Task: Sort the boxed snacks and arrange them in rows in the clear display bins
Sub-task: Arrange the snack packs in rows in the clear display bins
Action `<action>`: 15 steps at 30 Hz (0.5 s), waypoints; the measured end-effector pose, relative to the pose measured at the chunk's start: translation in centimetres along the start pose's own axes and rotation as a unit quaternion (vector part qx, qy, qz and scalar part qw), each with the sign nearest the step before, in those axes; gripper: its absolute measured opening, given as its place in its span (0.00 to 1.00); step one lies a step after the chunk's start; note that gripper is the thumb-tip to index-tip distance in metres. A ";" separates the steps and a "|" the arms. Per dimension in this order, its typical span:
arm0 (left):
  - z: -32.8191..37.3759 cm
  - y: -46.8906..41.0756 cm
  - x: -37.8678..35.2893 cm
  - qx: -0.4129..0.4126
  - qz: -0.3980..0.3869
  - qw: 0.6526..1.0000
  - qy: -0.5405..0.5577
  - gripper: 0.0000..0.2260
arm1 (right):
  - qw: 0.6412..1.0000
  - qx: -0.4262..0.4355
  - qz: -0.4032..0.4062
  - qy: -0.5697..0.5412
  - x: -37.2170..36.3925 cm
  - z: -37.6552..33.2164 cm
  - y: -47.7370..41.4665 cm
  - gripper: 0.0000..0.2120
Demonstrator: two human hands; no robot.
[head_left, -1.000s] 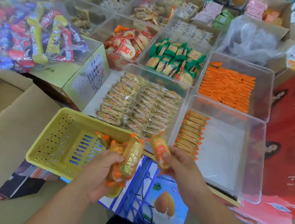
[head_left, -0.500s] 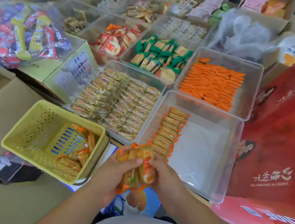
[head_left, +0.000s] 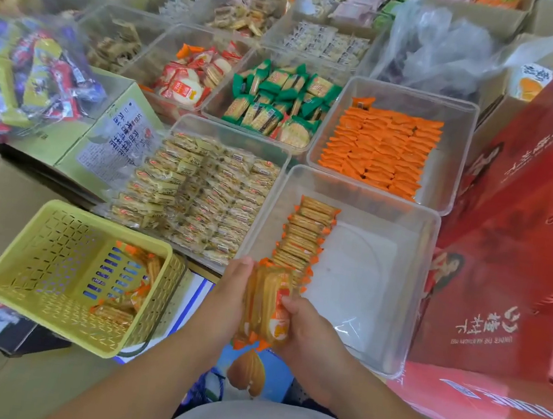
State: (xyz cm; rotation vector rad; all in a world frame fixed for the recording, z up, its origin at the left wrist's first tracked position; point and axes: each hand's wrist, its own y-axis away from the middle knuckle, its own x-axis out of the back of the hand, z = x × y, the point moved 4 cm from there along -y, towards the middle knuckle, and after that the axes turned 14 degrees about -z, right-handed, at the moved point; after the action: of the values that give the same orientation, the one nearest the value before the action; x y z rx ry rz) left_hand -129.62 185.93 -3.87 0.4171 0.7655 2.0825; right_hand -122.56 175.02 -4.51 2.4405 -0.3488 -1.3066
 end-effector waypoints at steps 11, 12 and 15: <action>0.3 -1.0 -0.3 -0.062 -0.026 0.996 -0.051 0.36 | 0.998 0.018 -0.012 -0.057 0.8 -0.9 -0.8 0.26; 0.7 -0.9 -0.2 -0.081 -0.019 0.991 -0.107 0.36 | 0.998 0.030 -0.004 -0.063 1.5 -1.3 -1.0 0.25; 0.5 -0.9 1.1 -0.084 0.004 0.953 -0.290 0.34 | 0.996 0.068 0.047 -0.029 4.9 -2.9 -1.6 0.19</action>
State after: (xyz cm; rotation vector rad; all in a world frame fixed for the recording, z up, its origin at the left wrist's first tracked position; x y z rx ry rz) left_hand -129.47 187.37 -4.05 0.8838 0.2354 1.8659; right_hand -117.39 175.18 -7.39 2.4664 -0.5779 -1.3574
